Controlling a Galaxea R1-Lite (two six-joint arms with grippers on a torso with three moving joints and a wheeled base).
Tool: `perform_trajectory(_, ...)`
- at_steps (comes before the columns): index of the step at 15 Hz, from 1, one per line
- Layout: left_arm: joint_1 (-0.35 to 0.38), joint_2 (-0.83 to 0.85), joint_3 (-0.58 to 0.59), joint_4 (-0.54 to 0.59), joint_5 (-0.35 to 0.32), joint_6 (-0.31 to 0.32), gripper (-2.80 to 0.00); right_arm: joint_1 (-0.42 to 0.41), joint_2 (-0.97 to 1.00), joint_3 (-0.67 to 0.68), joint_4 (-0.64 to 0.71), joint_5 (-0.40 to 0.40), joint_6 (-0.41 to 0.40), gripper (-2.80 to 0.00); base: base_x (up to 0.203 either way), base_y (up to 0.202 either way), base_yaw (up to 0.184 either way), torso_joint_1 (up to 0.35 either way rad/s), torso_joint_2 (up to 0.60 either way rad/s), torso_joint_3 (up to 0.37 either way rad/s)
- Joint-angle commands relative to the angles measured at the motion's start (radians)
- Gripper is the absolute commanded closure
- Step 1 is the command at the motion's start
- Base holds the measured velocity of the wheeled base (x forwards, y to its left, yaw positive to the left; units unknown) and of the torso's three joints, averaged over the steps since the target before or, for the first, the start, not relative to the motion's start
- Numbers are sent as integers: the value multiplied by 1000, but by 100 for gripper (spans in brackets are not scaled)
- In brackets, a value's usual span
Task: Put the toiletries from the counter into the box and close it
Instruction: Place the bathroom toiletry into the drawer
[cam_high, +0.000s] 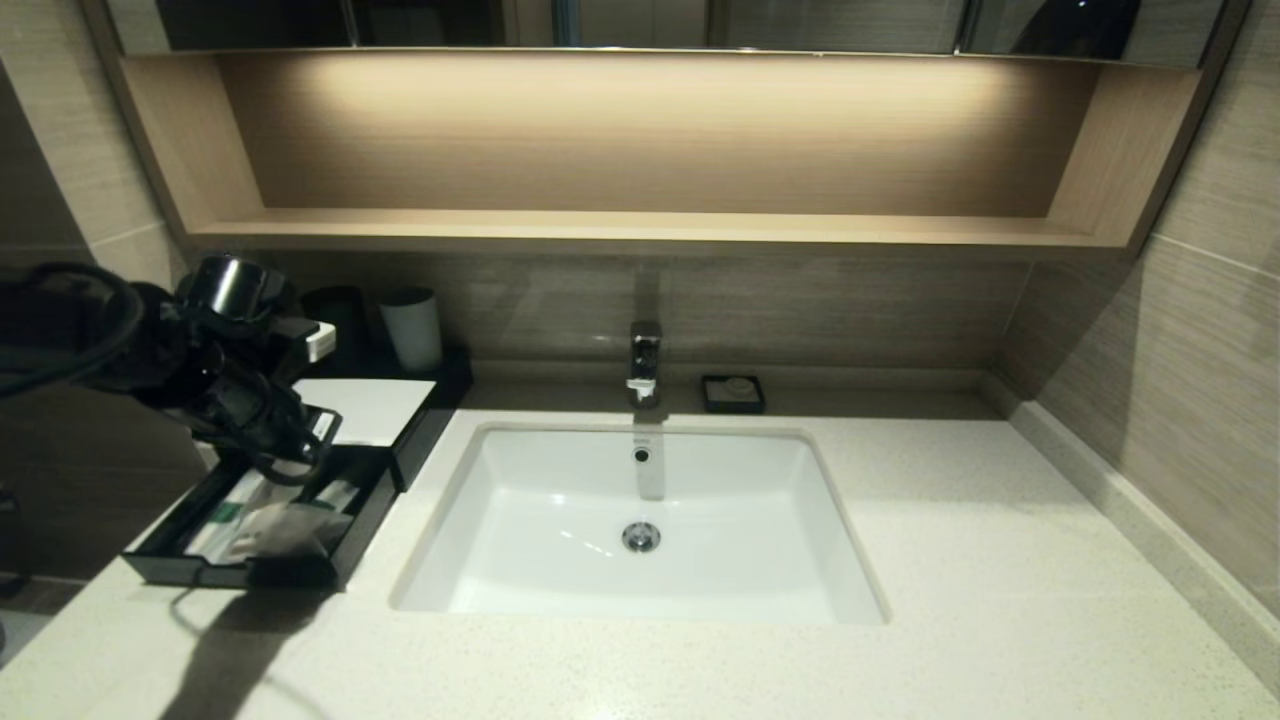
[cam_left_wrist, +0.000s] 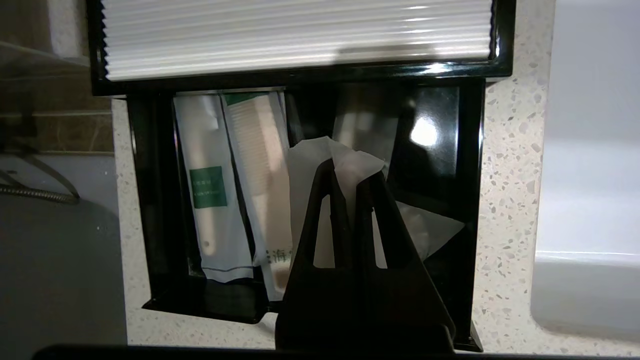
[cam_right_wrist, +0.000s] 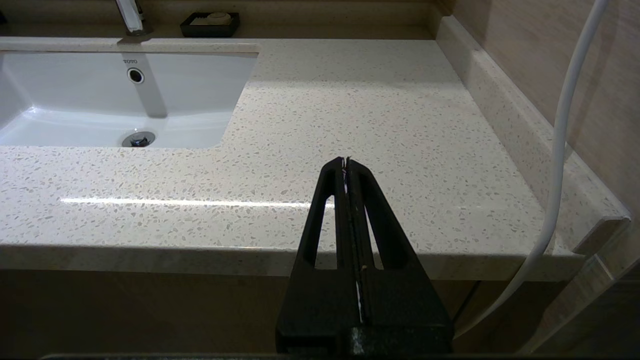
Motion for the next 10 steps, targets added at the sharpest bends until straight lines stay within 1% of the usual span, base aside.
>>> perform_trajectory(1,2,21,19,2,-14,2,0,0,0,2,0,0,0,0,0,0,0,0,0,0)
perform_trajectory(6,2,49,19,-2,-15,4,0,0,0,2,0,0,0,0,0,0,0,0,0,0)
perform_trajectory(10,0,73,29,-47,-25,3,0,0,0,2,0,0,0,0,0,0,0,0,0,0)
